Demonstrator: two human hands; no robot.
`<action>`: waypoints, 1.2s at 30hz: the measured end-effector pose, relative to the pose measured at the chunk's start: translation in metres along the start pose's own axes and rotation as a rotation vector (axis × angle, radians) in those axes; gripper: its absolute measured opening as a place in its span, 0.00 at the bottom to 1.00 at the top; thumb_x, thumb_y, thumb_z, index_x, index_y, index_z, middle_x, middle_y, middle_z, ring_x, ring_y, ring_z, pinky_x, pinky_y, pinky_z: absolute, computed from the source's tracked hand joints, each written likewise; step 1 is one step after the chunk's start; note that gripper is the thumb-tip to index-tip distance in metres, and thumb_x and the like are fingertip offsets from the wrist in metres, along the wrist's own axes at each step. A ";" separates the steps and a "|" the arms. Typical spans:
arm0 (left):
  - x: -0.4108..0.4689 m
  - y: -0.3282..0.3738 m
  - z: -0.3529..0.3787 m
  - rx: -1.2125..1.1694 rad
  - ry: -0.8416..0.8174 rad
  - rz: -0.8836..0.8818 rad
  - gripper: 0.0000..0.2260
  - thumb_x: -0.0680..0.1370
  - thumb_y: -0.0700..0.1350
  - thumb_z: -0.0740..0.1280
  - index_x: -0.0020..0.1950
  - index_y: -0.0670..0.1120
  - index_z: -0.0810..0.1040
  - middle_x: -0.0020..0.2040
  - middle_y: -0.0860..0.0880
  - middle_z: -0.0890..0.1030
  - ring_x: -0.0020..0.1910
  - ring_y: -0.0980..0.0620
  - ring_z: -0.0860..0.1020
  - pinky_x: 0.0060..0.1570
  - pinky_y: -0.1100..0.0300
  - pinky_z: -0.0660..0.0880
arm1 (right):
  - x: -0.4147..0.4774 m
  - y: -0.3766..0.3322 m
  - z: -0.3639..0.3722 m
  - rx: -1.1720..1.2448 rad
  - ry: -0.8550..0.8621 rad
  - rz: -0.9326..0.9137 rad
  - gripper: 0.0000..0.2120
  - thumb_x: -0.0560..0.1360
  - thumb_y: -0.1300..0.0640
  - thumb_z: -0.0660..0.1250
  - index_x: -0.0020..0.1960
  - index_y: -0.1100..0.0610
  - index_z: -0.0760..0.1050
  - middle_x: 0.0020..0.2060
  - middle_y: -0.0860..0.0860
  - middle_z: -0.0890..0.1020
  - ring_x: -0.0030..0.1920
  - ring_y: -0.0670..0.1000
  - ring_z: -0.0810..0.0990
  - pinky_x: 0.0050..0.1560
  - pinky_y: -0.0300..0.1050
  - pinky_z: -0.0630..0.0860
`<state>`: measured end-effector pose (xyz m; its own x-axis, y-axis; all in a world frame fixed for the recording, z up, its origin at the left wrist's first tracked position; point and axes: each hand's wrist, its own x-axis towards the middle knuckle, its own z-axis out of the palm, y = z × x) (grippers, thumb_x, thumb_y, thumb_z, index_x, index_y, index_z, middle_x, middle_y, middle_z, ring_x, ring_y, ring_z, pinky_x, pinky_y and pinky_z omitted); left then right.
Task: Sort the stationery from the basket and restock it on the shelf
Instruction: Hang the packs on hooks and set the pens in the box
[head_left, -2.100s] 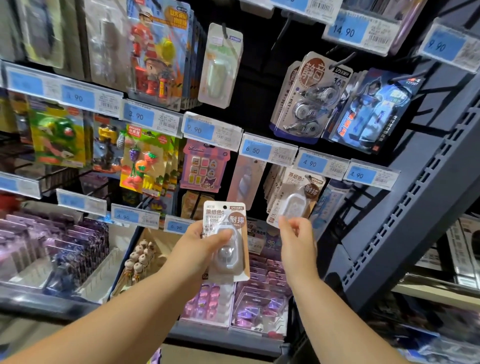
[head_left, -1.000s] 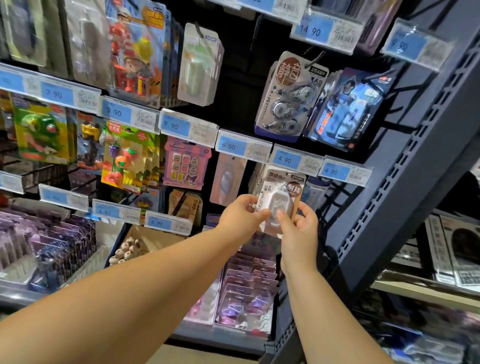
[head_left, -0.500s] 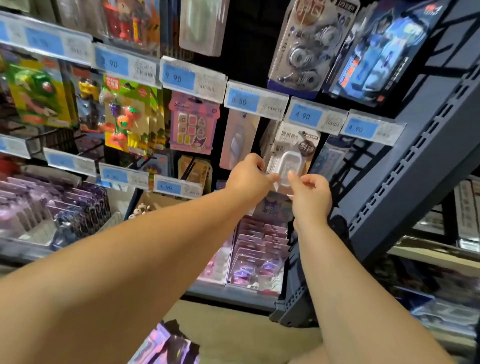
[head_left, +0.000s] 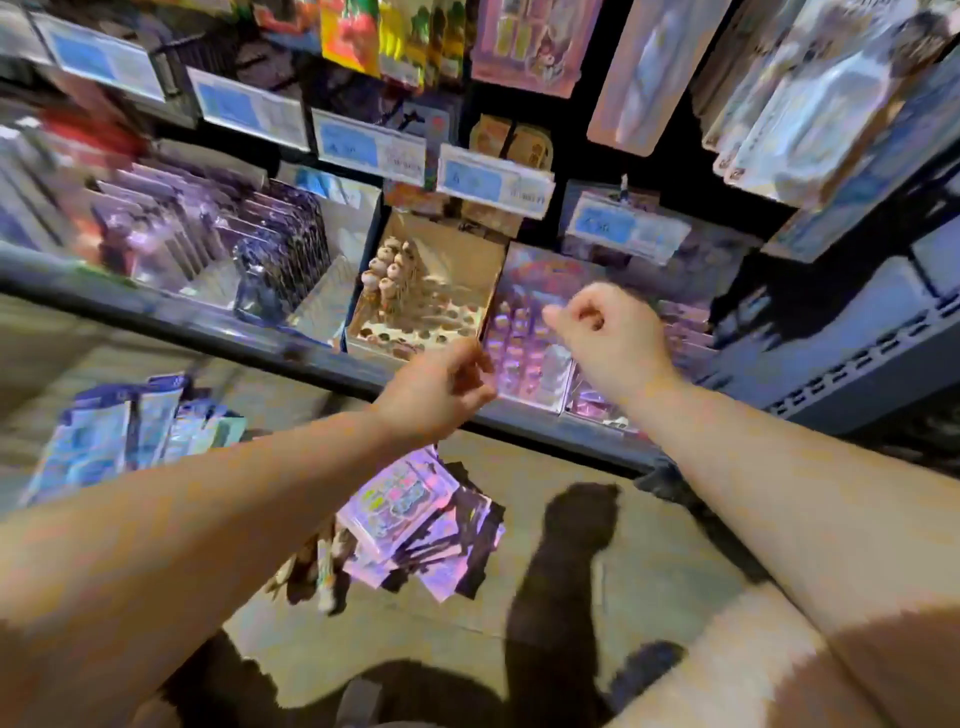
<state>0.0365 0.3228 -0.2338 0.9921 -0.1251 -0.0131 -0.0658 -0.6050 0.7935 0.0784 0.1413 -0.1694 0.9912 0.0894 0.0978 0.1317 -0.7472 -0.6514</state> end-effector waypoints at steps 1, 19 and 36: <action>-0.007 -0.022 0.001 0.070 -0.041 -0.064 0.07 0.75 0.43 0.72 0.51 0.47 0.76 0.39 0.48 0.78 0.42 0.46 0.78 0.42 0.57 0.73 | -0.006 0.000 0.016 -0.062 -0.131 0.018 0.13 0.75 0.47 0.69 0.35 0.49 0.70 0.32 0.45 0.73 0.37 0.50 0.72 0.40 0.44 0.67; -0.075 -0.175 0.006 0.346 -0.289 -0.508 0.20 0.79 0.59 0.63 0.64 0.48 0.72 0.63 0.45 0.74 0.61 0.44 0.74 0.57 0.56 0.69 | -0.079 0.075 0.249 0.184 -0.418 1.073 0.50 0.55 0.39 0.81 0.66 0.56 0.59 0.62 0.61 0.73 0.59 0.63 0.75 0.59 0.59 0.76; -0.060 -0.178 0.031 0.284 -0.520 -0.591 0.25 0.80 0.56 0.63 0.73 0.50 0.63 0.66 0.48 0.75 0.63 0.46 0.75 0.60 0.55 0.72 | -0.077 0.092 0.249 0.382 -0.487 1.076 0.30 0.62 0.47 0.81 0.55 0.61 0.74 0.45 0.53 0.80 0.42 0.52 0.79 0.37 0.43 0.72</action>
<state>-0.0144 0.4137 -0.3936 0.7003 -0.0294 -0.7132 0.3562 -0.8515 0.3848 0.0183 0.2291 -0.4242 0.4897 -0.1536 -0.8583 -0.8366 -0.3602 -0.4129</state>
